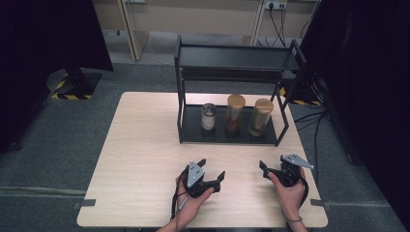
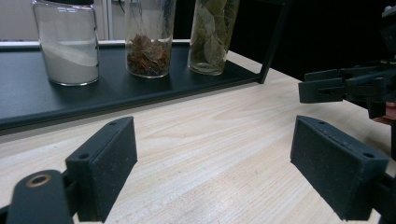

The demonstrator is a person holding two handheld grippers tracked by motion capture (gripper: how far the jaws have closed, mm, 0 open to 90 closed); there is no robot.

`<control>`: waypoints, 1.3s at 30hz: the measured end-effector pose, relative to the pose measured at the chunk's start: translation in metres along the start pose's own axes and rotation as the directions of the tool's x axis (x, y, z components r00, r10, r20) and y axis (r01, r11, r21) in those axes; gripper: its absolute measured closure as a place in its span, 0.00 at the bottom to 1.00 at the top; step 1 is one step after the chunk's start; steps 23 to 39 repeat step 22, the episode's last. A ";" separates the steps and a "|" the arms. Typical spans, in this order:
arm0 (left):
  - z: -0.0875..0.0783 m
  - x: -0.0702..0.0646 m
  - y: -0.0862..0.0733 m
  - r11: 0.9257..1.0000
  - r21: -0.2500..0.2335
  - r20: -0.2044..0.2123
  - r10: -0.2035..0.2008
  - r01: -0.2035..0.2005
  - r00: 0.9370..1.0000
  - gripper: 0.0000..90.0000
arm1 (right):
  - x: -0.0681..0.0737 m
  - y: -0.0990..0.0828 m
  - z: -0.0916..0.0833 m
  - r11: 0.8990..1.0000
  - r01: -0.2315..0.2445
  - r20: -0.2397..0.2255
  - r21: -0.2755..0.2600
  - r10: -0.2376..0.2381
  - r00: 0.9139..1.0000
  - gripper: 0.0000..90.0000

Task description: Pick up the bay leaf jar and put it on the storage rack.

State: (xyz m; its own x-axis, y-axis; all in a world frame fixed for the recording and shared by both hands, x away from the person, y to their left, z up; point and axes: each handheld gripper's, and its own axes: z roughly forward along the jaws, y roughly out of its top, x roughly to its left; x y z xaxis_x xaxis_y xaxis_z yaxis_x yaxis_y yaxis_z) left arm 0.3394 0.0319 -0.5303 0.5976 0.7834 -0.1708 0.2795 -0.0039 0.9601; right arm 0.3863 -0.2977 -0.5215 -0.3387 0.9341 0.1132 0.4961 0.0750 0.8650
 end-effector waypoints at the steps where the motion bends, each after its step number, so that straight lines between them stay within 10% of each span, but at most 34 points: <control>1: 0.000 0.000 0.000 1.000 0.000 0.000 0.000 0.000 1.000 0.16 | 0.000 0.000 0.000 1.000 0.001 -0.002 -0.005 -0.001 1.000 0.03; 39: 0.000 0.000 0.000 1.000 0.003 0.003 0.000 0.000 1.000 0.16 | 0.002 -0.001 -0.002 1.000 0.009 -0.001 -0.018 -0.009 1.000 0.03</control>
